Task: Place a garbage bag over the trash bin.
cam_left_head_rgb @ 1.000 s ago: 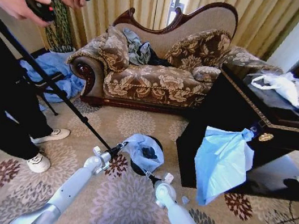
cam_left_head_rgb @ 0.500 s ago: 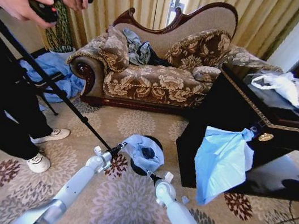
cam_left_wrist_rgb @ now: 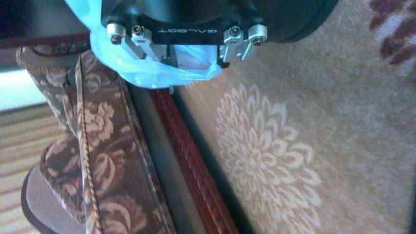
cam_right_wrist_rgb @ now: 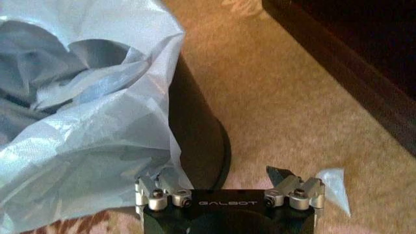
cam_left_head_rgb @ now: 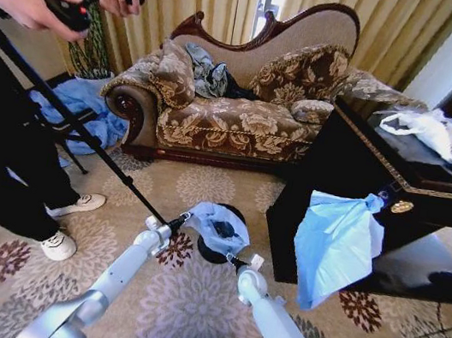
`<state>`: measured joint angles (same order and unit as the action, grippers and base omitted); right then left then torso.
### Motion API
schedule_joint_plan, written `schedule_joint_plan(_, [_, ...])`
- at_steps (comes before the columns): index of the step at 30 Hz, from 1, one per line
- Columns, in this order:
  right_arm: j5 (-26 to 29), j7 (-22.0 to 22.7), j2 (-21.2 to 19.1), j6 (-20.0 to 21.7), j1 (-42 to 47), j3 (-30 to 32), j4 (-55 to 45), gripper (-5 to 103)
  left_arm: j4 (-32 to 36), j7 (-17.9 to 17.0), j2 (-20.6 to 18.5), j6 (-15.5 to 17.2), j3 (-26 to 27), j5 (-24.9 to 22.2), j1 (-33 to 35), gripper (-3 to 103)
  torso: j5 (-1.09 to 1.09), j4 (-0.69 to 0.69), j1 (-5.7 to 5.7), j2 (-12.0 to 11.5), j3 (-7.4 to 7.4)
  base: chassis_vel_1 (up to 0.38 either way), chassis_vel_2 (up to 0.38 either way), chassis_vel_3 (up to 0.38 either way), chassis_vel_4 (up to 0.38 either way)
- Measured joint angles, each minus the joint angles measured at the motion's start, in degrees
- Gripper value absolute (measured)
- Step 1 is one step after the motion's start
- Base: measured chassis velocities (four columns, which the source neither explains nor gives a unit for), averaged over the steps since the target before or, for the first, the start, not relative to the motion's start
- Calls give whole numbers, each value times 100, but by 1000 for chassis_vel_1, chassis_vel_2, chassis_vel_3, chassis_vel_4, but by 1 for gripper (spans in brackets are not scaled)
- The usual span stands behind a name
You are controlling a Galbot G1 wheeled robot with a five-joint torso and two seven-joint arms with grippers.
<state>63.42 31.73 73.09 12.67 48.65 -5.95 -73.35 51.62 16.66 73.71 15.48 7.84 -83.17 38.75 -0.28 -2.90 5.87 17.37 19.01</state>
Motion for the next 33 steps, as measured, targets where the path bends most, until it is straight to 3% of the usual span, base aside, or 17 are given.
schedule_joint_plan(1, [-28, -9, -5, -13, -23, 24, 15, 88, 22, 22, -9, -13, -66, 90, -8, 40, 0, 0, 0, 0, 0, 0, 0, 0, 0])
schedule_joint_plan(2, [-52, -13, -14, -25, -39, 40, 20, 88, 53, 42, -22, -28, -136, 175, -11, 50, 0, 0, 0, 0, 0, 0, 0, 0, 0])
schedule_joint_plan(5, [-89, -35, -61, -45, -51, 59, 17, 88, 127, 59, -67, -49, -261, 320, -13, 50, 0, 1, 0, 0, 0, 0, 0, 0, 0])
schedule_joint_plan(6, [-106, -48, -98, -56, -52, 70, 9, 88, 184, 71, -103, -59, -327, 389, -13, 61, 0, 2, 0, 0, 0, 0, 0, 0, 0])
schedule_joint_plan(8, [-114, -60, -123, -63, -53, 81, 7, 88, 226, 76, -130, -61, -367, 417, -13, 61, 0, 1, 0, 0, 0, 0, 0, 0, 0])
schedule_joint_plan(9, [-130, -84, -147, -68, -59, 100, 8, 88, 260, 85, -161, -62, -404, 437, -17, 73, 0, 1, 0, 0, 0, 0, 0, 0, 0])
schedule_joint_plan(11, [-162, -107, -158, -78, -69, 118, 21, 88, 291, 97, -196, -63, -432, 452, -24, 73, 0, 0, 0, 0, 0, 0, 0, 0, 0])
schedule_joint_plan(12, [-212, -132, -160, -97, -85, 129, 44, 88, 320, 102, -236, -63, -460, 457, -37, 83, 0, 1, 0, 0, 0, 0, 0, 0, 0])
schedule_joint_plan(13, [-277, -165, -160, -119, -104, 138, 76, 88, 344, 111, -272, -63, -480, 457, -48, 83, 0, 1, 0, 0, 0, 0, 0, 0, 0])
schedule_joint_plan(14, [-352, -196, -160, -144, -124, 144, 115, 88, 365, 125, -316, -62, -501, 457, -62, 94, 0, 1, 0, 0, 0, 0, 0, 0, 0])
schedule_joint_plan(16, [-420, -222, -155, -175, -145, 147, 156, 88, 369, 134, -352, -60, -518, 451, -83, 94, 0, 1, 0, 0, 0, 0, 0, 0, 0])
schedule_joint_plan(17, [-470, -239, -148, -199, -165, 152, 197, 88, 357, 145, -374, -58, -534, 447, -111, 99, 0, 2, 0, 0, 0, 0, 0, 0, 0])
schedule_joint_plan(33, [-1104, -500, -15, -453, -458, 256, 814, 88, -70, 114, -353, -44, -661, 396, -520, 100, 0, 0, 0, 0, -1, 0, 0, 0, 0])
